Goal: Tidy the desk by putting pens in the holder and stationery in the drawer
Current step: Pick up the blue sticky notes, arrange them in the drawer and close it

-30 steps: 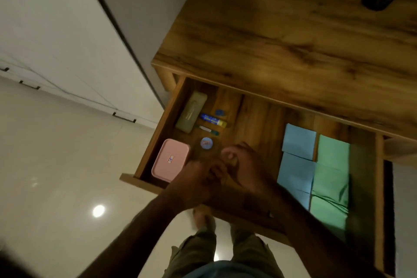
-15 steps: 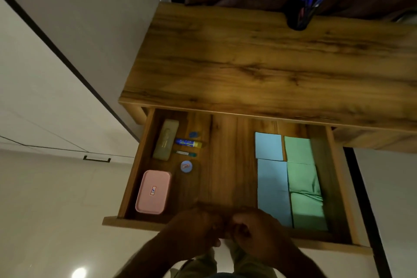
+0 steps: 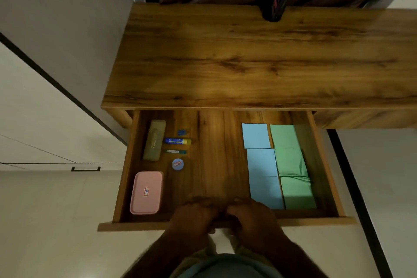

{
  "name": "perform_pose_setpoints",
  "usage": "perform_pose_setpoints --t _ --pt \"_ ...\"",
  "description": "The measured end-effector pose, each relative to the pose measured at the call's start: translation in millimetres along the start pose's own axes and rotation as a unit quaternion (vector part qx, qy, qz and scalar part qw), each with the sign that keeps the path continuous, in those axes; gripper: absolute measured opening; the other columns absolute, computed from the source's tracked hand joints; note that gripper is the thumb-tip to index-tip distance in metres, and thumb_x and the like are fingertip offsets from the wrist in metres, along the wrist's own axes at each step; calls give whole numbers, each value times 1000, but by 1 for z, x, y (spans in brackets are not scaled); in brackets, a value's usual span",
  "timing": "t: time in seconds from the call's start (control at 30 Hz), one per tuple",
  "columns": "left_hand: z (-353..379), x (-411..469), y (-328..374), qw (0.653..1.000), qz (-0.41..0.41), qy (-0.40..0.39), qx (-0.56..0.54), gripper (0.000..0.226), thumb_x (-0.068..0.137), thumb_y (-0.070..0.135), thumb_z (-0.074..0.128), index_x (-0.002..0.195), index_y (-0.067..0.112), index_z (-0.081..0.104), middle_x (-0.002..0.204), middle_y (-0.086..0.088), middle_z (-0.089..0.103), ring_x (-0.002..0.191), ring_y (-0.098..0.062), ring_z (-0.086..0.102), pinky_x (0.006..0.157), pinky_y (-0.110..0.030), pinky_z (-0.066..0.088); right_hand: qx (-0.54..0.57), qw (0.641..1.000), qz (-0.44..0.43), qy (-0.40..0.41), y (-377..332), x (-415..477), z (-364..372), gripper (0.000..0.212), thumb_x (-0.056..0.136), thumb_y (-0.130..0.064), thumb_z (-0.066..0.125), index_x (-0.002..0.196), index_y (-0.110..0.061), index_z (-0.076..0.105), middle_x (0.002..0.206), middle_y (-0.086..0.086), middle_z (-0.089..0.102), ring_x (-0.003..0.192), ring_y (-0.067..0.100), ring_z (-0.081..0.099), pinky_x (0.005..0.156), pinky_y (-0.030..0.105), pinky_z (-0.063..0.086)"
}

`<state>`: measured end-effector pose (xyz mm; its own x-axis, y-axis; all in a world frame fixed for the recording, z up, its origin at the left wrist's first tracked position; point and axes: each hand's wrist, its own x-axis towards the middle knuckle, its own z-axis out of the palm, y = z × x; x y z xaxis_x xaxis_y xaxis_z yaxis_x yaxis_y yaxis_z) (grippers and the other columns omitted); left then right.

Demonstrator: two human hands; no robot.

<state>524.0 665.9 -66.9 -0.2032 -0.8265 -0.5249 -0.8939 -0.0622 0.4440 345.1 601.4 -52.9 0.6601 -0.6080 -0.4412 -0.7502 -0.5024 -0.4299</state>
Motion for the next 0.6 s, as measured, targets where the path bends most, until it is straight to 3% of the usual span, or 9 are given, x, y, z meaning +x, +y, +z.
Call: perform_pose_setpoints --t 0.13,0.23,0.43,0.6 --pt "-3 2 -1 1000 -9 13 -6 41 98 25 53 139 29 49 145 6 49 133 -15 43 115 -34 32 0 1000 13 20 0 5 0 22 91 -37 64 113 -33 65 113 -18 64 107 7 59 97 25 44" --pt "-10 7 -5 999 5 36 11 40 94 26 57 133 31 53 143 7 49 133 -16 42 113 -38 35 3 1000 20 24 0 12 -6 20 90 -37 67 109 -33 67 110 -16 66 103 10 61 97 32 49" --pt "-30 22 -12 997 5 72 7 31 88 30 64 119 31 62 125 9 59 118 -15 52 100 -38 45 -11 999 15 41 1 31 -22 25 84 -37 73 108 -32 69 108 -12 68 99 14 63 85 29 48" --pt "-44 35 -17 996 -3 82 22 31 87 29 66 117 29 64 124 8 61 116 -17 54 95 -35 48 -28 998 14 61 2 45 -33 26 80 -37 74 105 -31 69 104 -11 70 97 18 66 82 32 53"
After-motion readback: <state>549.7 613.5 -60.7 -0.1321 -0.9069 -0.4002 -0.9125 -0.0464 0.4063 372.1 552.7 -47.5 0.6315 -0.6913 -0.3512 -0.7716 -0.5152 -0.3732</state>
